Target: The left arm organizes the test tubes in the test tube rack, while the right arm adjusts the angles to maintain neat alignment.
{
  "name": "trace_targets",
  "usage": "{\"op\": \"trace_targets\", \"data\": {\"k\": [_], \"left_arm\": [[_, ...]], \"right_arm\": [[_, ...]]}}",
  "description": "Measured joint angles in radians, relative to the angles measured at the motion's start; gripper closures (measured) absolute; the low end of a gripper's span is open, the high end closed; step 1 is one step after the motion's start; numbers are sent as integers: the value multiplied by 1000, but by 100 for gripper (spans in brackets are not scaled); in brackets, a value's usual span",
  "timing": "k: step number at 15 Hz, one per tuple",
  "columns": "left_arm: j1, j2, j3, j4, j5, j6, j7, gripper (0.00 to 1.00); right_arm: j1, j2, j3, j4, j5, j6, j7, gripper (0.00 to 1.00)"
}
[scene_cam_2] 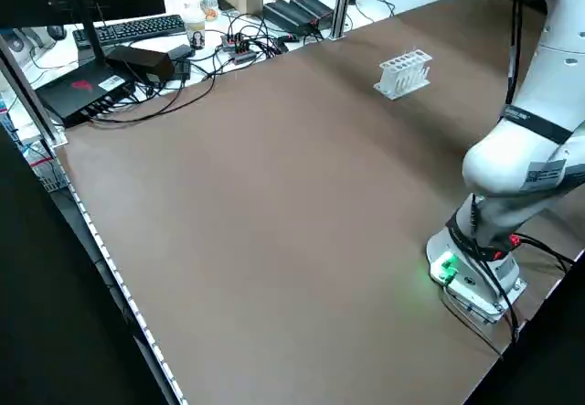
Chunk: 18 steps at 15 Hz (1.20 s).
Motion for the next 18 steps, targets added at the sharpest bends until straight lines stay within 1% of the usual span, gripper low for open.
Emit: {"op": "trace_targets", "data": {"k": [2, 3, 4, 5, 6, 7, 8, 9, 10, 11, 12, 14, 15, 16, 17, 18], "left_arm": [[60, -62, -6, -53, -8, -12, 83, 0], [83, -88, -6, -81, -17, -14, 112, 0], [99, -109, -7, -103, -20, -14, 127, 0], [111, -127, -8, -121, -22, -17, 141, 0], [123, -163, -8, -155, -22, -38, 169, 0], [124, -184, -8, -177, -22, -45, 179, 0], [125, -205, -9, -198, -22, -47, 183, 0], [125, -222, -9, -214, -22, -47, 183, 0], [125, -234, -9, -224, -22, -47, 183, 0], [125, -241, -9, -231, -22, -47, 184, 0], [125, -244, -10, -236, -22, -47, 184, 0], [125, -244, -10, -240, -22, -46, 184, 0], [125, -244, -10, -242, -22, -46, 184, 0], [125, -244, -10, -243, -22, -46, 184, 0], [125, -244, -10, -243, -22, -46, 184, 0], [125, -244, -10, -243, -22, -46, 184, 0]], "right_arm": [[24, 19, 0, 15, 61, 3, 30, 1], [39, 33, 0, 31, 73, 5, 79, 1], [57, 52, 0, 53, 78, 8, 141, 6], [79, 77, 0, 80, 80, 13, 204, 15], [131, 140, 1, 142, 82, 39, 337, 29], [157, 174, 2, 170, 87, 67, 404, 29], [183, 208, 3, 194, 93, 112, 468, 33], [207, 242, 4, 213, 96, 160, 535, 42], [231, 274, 4, 232, 96, 205, 607, 48], [252, 308, 5, 253, 96, 248, 671, 48], [270, 343, 6, 279, 97, 288, 729, 54], [297, 421, 15, 344, 97, 376, 848, 75], [305, 460, 25, 374, 97, 428, 899, 86], [309, 496, 38, 394, 97, 486, 934, 95], [311, 530, 54, 407, 98, 546, 961, 99], [313, 562, 68, 414, 98, 596, 981, 99]]}}
